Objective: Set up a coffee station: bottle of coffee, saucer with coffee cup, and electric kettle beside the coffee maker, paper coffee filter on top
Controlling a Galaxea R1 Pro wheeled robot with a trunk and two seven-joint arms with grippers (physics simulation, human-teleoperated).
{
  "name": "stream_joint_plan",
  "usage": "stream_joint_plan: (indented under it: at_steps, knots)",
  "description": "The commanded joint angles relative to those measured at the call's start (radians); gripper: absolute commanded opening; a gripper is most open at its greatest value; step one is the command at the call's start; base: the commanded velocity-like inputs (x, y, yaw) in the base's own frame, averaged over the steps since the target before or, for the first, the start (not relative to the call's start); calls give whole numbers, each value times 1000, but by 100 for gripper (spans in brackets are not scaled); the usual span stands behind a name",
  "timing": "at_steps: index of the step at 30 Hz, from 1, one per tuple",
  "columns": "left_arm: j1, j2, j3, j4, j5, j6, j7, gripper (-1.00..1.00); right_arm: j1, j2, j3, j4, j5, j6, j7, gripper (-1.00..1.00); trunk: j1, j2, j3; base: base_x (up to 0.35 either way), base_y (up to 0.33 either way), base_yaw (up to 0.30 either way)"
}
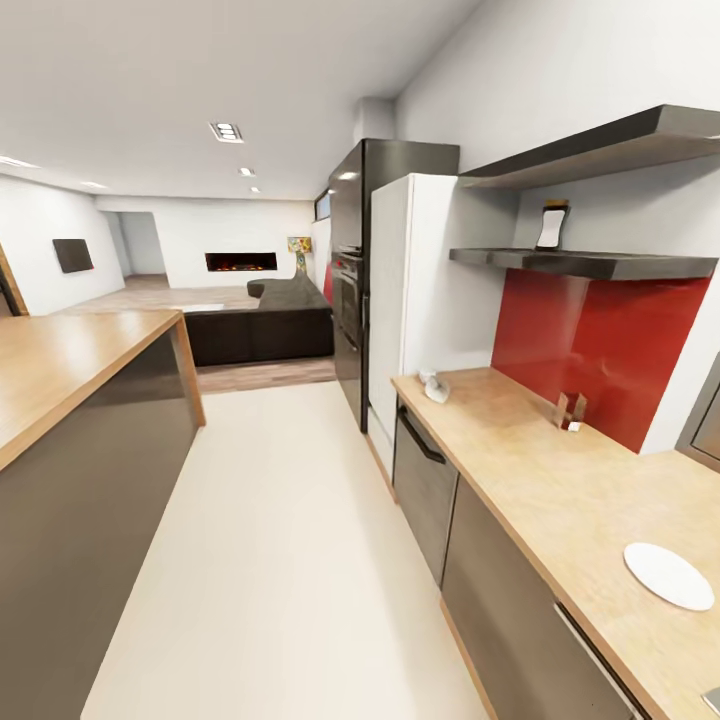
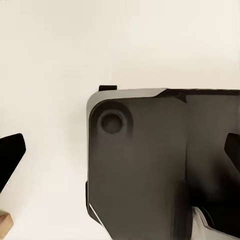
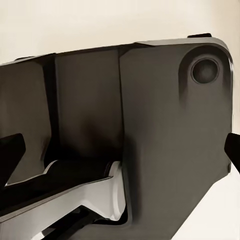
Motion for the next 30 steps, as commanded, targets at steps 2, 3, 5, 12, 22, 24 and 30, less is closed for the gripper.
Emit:
stream_joint_plan:
  at_steps: [2,3,5,12,22,24,30]
  knots:
    - [0,0,1,1,1,-3,0,100,0,0,0,1,-10,-3,4,100,1,0,0,315,172,0]
    - [0,0,1,1,1,-3,0,100,0,0,0,1,-10,-3,4,100,1,0,0,306,192,0]
    - [0,0,1,1,1,-3,0,100,0,0,0,1,-10,-4,4,100,1,0,0,300,205,0]
    - [0,0,1,1,1,-3,0,100,0,0,0,1,-11,-3,4,100,1,0,0,293,220,0]
    - [0,1,1,1,1,-3,0,100,0,0,0,1,-10,-3,4,100,1,0,0,290,217,0]
    - [0,1,1,1,1,-3,0,100,0,0,0,1,-10,-3,4,100,1,0,0,291,210,0]
    - [0,0,1,1,1,-3,0,100,0,0,-2,1,-12,-3,4,100,1,0,0,310,133,-17]
